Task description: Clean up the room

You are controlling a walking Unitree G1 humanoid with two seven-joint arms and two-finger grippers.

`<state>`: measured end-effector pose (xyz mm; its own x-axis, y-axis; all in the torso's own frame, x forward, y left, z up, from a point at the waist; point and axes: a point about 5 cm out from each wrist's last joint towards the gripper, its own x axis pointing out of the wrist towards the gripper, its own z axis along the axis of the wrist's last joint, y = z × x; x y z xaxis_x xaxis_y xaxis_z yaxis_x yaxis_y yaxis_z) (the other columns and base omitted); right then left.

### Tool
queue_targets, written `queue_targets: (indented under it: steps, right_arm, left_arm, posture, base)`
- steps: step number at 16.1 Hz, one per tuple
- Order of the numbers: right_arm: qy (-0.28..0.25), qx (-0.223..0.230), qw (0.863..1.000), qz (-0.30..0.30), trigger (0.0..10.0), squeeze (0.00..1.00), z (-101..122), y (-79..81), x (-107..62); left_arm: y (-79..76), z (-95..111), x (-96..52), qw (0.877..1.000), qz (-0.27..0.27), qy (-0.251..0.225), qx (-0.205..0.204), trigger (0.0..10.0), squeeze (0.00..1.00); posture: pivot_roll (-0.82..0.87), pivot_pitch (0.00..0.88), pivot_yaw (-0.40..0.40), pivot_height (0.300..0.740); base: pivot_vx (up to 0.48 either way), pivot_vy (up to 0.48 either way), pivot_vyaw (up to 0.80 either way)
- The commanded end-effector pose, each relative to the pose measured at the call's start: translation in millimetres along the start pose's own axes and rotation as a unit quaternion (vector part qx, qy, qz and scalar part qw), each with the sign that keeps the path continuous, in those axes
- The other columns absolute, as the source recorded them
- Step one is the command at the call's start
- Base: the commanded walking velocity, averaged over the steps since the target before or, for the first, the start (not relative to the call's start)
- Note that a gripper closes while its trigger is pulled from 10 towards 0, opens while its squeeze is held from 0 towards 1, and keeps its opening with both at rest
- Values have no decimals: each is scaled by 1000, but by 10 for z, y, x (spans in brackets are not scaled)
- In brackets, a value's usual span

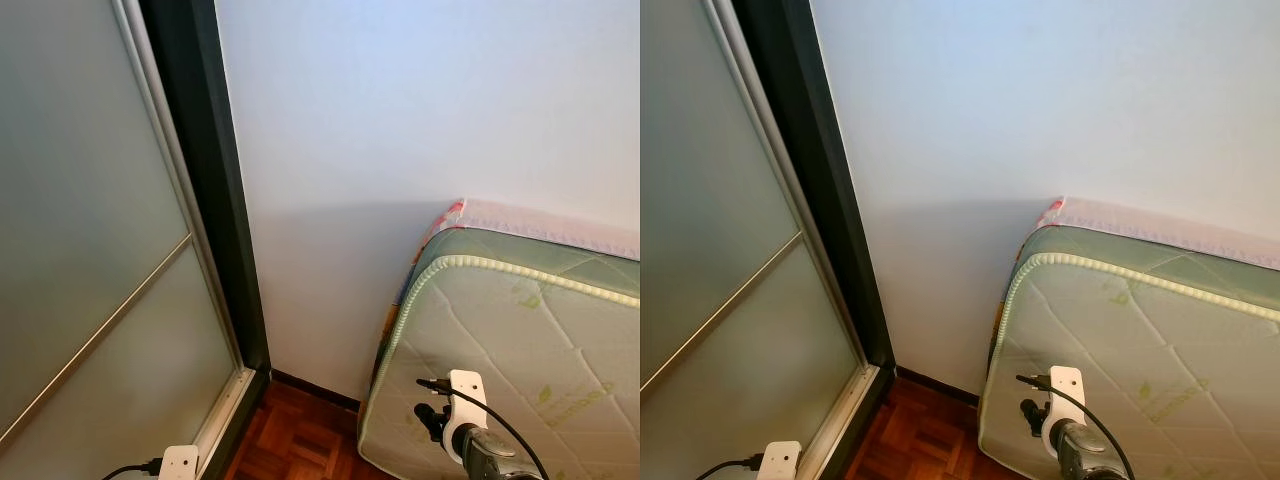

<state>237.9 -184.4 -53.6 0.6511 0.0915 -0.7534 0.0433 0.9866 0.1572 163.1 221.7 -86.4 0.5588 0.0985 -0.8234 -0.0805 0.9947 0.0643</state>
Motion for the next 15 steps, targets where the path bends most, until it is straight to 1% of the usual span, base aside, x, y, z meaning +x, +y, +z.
queue_targets:
  steps: [1,7,15]
  right_arm:
    - [1,5,1000,-3,10000,0,17,-9,1]
    - [2,5,1000,-3,10000,0,9,-11,0]
    - [4,0,1000,-1,10000,0,-5,-15,-3]
  left_arm:
    - [-1,-38,-3,1000,0,13,4,10000,0]
    - [-6,-40,-4,1000,-3,12,3,10000,0]
    - [-12,-54,-7,1000,-4,13,4,10000,0]
  posture:
    - [57,2,-48,740]
    - [59,0,-46,740]
    - [61,0,-47,740]
  base:
    - [0,0,0]
    - [0,0,0]
    - [-272,0,0]
